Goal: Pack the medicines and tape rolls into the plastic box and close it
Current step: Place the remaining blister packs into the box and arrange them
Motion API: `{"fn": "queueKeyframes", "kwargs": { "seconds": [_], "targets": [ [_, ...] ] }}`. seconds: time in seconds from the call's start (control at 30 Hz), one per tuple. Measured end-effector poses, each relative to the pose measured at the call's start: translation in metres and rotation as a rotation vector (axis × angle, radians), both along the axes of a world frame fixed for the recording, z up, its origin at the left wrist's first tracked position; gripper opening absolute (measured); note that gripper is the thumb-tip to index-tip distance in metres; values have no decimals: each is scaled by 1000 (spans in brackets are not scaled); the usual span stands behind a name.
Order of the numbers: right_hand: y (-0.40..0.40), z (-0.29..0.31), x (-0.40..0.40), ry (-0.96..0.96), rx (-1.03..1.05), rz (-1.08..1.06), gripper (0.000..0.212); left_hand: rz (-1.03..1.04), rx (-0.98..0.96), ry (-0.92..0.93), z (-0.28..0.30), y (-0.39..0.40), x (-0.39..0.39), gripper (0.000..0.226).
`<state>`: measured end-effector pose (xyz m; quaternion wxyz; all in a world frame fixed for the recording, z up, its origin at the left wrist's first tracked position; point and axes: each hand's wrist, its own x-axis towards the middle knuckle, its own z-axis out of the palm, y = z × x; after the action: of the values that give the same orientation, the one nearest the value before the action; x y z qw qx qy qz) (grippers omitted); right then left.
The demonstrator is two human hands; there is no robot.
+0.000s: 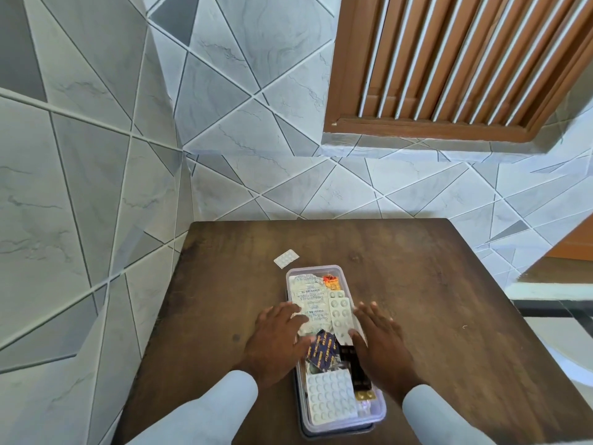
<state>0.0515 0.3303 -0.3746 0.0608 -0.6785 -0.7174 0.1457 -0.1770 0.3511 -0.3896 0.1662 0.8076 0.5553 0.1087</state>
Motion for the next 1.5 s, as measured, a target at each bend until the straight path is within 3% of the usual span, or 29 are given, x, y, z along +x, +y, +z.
{"fn": "queueKeyframes", "kwargs": {
  "seconds": [0.23, 0.37, 0.57, 0.67, 0.87, 1.03, 1.17, 1.3, 1.4, 1.5],
  "targets": [
    [143, 5, 24, 382, 0, -183, 33, 405, -149, -277, -2, 116, -2, 32],
    [213, -5, 28, 424, -158, -173, 11, 540, -283, -310, -15, 181, -4, 21],
    [263, -25, 2, 520, -499, -134, 27, 569, -392, -128, -42, 232, 5, 49],
    [272, -42, -10, 493, -538, -91, 29, 565, -390, -77, -48, 243, 11, 59],
    [273, -52, -17, 639, -649, -40, 25, 548, -451, -54, -43, 248, 19, 55],
    [267, -35, -26, 584, -799, 25, 47, 569, -478, -75, -39, 242, 17, 45],
    [261, -21, -33, 494, -741, 60, 50, 609, -420, -161, -41, 233, 14, 24],
    [256, -10, -29, 618, -530, 7, 32, 696, -346, -289, -27, 221, 3, 9],
    [242, 10, -24, 609, -279, -19, 20, 759, -314, -456, -3, 209, -8, 11],
    [214, 34, -27, 671, -141, -25, 22, 731, -365, -780, 28, 177, -3, 8]
  ]
}}
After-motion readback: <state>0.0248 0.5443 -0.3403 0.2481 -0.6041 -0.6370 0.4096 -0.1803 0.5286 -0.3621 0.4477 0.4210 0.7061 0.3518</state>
